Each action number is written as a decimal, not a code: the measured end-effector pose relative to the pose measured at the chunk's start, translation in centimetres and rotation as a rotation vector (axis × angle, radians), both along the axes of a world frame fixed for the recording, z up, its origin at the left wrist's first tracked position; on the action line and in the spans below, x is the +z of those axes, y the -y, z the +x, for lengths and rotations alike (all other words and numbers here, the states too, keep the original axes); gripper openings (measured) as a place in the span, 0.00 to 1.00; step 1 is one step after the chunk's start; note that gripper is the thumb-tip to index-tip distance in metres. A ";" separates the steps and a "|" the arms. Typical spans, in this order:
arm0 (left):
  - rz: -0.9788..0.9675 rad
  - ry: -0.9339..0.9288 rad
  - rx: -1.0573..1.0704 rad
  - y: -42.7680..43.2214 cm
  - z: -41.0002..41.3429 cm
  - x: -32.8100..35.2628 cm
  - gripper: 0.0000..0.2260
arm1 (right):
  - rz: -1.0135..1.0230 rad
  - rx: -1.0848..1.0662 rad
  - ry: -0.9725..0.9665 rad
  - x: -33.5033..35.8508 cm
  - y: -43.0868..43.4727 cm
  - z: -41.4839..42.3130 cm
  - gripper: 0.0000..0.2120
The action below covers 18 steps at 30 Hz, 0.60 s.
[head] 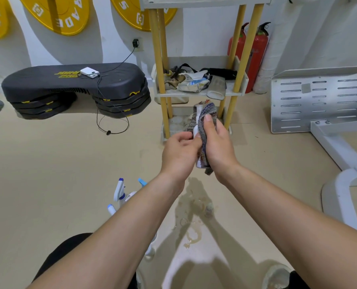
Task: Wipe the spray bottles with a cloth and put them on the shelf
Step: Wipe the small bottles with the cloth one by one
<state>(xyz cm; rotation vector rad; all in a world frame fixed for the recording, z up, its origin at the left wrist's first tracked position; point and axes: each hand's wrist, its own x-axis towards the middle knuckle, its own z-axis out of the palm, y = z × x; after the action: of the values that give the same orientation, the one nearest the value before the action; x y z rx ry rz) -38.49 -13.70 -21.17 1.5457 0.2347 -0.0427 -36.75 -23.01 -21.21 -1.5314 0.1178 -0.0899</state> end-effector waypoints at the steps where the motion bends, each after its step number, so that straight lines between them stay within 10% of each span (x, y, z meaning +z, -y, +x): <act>1: -0.020 -0.022 0.015 0.2 -0.1 0.1 0.09 | 0.030 -0.001 -0.017 0.1 0.0 -0.1 0.17; 18: -0.105 -0.098 -0.306 -0.6 -0.4 0.9 0.15 | 0.119 0.051 -0.084 1.7 0.8 0.6 0.20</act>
<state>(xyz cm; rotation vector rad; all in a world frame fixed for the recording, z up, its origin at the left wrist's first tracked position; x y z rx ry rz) -38.93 -13.09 -20.23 1.4647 0.0703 -0.3673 -36.13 -23.85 -19.55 -1.4188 0.1485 0.0215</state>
